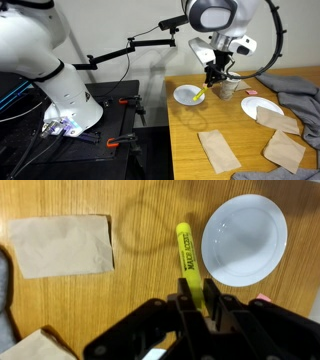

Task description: Take the marker out of the cup and put it on the table

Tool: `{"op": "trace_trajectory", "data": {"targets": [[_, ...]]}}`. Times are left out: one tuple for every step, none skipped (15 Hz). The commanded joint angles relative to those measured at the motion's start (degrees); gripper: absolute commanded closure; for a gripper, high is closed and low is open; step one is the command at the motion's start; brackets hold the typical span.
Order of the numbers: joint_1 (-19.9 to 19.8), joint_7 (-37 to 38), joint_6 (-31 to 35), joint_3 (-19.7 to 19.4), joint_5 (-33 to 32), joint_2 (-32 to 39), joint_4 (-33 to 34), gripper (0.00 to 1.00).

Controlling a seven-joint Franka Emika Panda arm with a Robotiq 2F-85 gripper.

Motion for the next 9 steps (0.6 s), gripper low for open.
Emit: {"op": "trace_trajectory", "data": {"targets": [[0.66, 5.37, -3.14, -0.9, -0.28, 6.01, 3.7, 0.95], [0.65, 6.28, -3.57, -1.0, -0.31, 7.91, 4.77, 0.95], [0.69, 7.33, -3.95, -1.16, -0.4, 9.59, 5.76, 0.95], [1.05, 8.96, -3.92, -1.37, -0.54, 11.19, 6.57, 0.95], [1.02, 9.87, -4.42, -1.55, -0.62, 12.95, 7.93, 0.95], [1.27, 11.18, -4.73, -1.89, -0.84, 14.62, 9.09, 0.95], [1.23, 11.87, -5.47, -2.02, -0.78, 15.88, 10.21, 0.95], [1.41, 12.81, -6.13, -2.3, -0.86, 17.31, 11.37, 0.95], [1.47, 13.65, -7.05, -2.52, -0.87, 18.63, 12.67, 0.95]]}}
